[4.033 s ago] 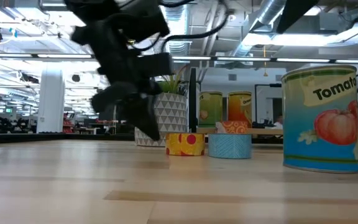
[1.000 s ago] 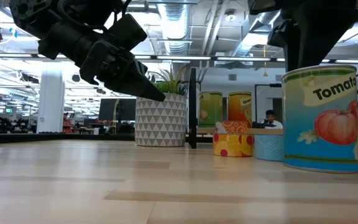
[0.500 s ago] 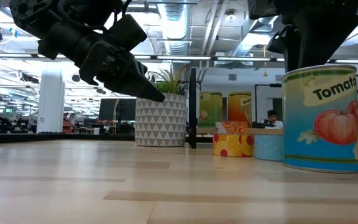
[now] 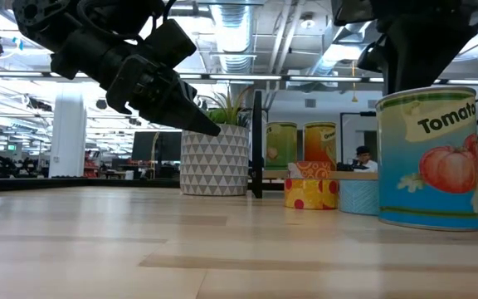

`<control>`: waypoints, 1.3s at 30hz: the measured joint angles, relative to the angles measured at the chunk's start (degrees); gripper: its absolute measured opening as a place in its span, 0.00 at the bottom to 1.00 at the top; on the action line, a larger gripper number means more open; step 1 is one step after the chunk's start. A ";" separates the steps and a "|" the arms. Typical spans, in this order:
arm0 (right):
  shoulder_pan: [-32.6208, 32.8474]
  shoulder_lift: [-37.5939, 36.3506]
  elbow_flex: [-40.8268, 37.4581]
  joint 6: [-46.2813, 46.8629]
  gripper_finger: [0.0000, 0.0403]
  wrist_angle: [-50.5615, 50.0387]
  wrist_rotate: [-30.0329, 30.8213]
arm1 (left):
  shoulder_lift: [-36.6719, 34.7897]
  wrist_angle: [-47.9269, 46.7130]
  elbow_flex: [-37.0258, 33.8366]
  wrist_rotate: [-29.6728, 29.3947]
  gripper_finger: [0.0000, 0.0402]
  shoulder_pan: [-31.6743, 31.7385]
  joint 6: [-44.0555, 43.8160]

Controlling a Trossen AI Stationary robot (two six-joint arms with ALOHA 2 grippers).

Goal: Pick and place cans onto a shelf
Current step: Put the canned tomatoes on the shelf

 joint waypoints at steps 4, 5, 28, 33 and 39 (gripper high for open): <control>-0.02 0.00 -0.02 0.00 0.11 -0.07 0.04 | 0.00 0.02 0.00 -0.02 0.00 0.00 0.00; -0.04 0.00 -0.02 -0.02 0.08 -0.09 0.05 | 0.00 0.02 0.00 -0.02 0.00 0.00 0.00; -2.02 0.24 15.76 -3.04 0.01 -22.38 -0.48 | 0.00 -0.07 0.02 -0.02 0.00 -0.01 0.02; -6.16 0.18 18.67 -8.39 0.01 -27.58 2.72 | 0.00 -0.35 0.02 -0.02 0.00 -0.01 0.02; -13.96 0.17 19.12 -17.99 0.01 -28.99 3.27 | 0.00 -1.01 0.02 -0.02 0.00 -0.01 0.02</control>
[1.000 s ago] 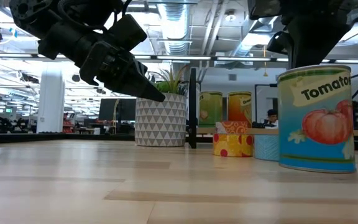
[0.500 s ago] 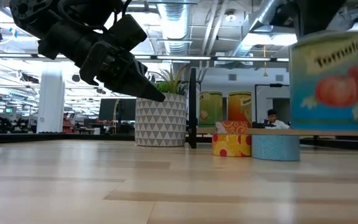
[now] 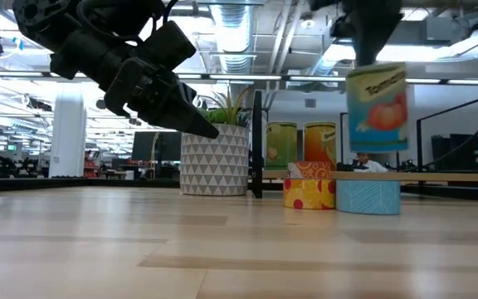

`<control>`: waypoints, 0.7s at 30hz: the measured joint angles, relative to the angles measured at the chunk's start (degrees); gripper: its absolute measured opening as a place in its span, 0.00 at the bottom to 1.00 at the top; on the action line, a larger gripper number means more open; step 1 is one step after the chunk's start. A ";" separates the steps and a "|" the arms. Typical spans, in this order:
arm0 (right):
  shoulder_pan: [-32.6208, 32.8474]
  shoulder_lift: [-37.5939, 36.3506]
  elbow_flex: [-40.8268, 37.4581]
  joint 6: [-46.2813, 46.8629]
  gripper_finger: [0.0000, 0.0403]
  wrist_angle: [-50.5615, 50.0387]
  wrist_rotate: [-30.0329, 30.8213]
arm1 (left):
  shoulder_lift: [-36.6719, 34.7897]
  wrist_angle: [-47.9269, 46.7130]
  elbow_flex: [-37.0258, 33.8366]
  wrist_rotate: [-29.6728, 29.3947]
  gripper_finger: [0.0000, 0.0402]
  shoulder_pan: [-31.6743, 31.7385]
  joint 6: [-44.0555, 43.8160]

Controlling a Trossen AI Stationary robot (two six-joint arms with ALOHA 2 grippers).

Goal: Pick and place cans onto a shelf
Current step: Put the canned tomatoes on the shelf

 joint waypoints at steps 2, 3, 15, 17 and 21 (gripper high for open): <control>-2.88 0.00 0.00 -3.94 0.01 0.01 0.01 | 0.00 -0.01 0.00 0.00 0.00 0.00 0.01; -4.30 0.00 0.00 -5.60 0.01 0.03 0.17 | 0.00 -0.01 0.00 0.00 0.00 0.00 0.17; -20.69 -0.02 0.00 -20.32 0.01 5.41 1.08 | 0.00 -0.07 0.00 0.00 0.00 -0.01 0.81; -22.38 -0.02 0.00 -21.89 0.01 7.77 -0.79 | 0.00 -0.07 0.00 0.00 0.00 -0.01 0.81; -24.74 -0.04 0.00 -23.66 0.02 10.81 -3.40 | 0.00 -0.48 0.00 0.00 0.00 -0.01 0.82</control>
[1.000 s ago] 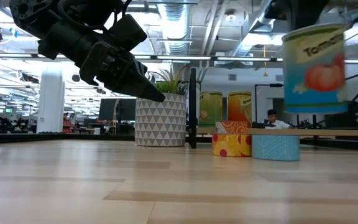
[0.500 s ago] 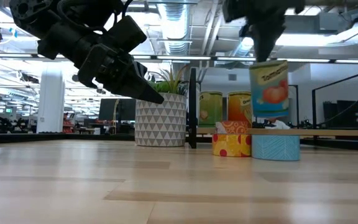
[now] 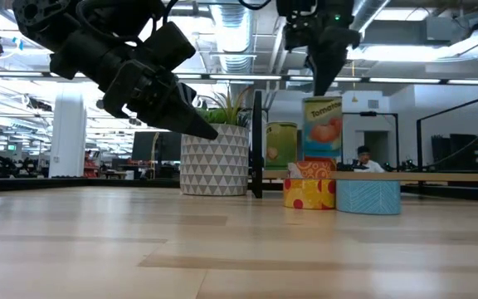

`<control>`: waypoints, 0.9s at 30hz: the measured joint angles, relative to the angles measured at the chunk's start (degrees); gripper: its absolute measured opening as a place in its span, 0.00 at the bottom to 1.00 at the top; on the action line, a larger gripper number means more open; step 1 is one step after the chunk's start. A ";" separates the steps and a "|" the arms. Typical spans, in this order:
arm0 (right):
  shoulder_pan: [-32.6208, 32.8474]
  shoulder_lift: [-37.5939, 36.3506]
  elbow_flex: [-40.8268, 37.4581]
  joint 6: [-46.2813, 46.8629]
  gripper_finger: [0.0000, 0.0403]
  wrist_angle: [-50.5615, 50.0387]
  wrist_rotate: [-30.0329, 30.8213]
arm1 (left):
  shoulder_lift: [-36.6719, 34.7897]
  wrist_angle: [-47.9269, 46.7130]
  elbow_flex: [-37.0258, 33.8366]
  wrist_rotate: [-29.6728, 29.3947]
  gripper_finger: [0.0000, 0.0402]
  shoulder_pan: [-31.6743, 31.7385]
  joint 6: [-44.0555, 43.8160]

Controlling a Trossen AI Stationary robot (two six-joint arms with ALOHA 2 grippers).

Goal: Pick and place cans onto a shelf
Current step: Put the canned tomatoes on the shelf

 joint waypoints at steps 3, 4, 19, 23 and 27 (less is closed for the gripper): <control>-1.09 -0.13 -0.80 -1.48 0.01 2.68 -0.02 | 0.00 -0.34 0.00 0.00 0.00 0.00 0.01; -1.23 -0.13 -1.35 -1.90 0.01 3.70 -0.07 | 0.00 -0.54 0.00 0.00 0.00 0.00 0.01; -2.46 -0.07 -4.26 -4.25 0.02 8.09 -1.27 | 0.00 -0.68 0.00 0.00 0.00 0.02 -0.01; -2.59 -0.07 -4.26 -3.99 0.06 9.69 -1.27 | 0.00 -0.68 0.00 0.00 0.00 0.00 -0.33; -2.59 -0.07 -4.26 -3.98 0.10 10.18 -1.25 | 0.00 -0.70 0.00 0.00 0.00 0.00 -0.45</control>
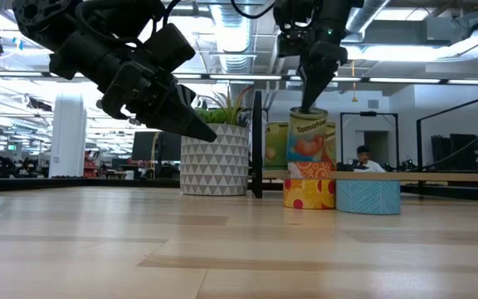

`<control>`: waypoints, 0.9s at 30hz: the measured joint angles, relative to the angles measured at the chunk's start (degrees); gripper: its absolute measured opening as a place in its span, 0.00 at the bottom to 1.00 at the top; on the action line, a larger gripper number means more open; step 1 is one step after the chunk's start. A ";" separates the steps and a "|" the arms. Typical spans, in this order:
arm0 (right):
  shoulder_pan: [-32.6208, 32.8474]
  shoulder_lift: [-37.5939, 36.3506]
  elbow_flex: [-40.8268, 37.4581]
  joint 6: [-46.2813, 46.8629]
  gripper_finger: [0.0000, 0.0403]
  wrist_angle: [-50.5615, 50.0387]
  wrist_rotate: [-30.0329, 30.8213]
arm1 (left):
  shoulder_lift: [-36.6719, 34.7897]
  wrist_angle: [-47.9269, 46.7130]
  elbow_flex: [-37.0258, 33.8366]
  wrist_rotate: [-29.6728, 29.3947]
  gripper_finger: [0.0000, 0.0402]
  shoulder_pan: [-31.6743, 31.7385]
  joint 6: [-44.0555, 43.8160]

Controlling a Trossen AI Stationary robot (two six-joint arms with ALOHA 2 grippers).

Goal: Pick and place cans onto a shelf
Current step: Put the canned tomatoes on the shelf

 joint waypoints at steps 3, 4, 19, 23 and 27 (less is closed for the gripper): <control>0.02 0.02 0.00 0.00 0.11 0.02 0.00 | 0.00 -0.05 0.00 0.00 0.00 0.01 -0.19; 0.02 0.00 0.00 0.00 0.11 0.00 0.00 | 0.00 -0.07 0.00 0.00 0.00 0.01 -0.28; -0.47 0.04 0.00 0.07 0.08 -0.06 0.07 | 0.00 -0.51 0.00 0.00 0.00 0.01 -0.39; -1.71 0.07 0.02 0.09 0.08 -0.13 0.07 | 0.00 -0.50 0.00 0.00 0.00 0.01 -0.40; -2.69 0.07 0.01 0.22 0.08 -0.13 0.07 | 0.00 -0.48 0.00 0.00 0.00 0.01 -0.42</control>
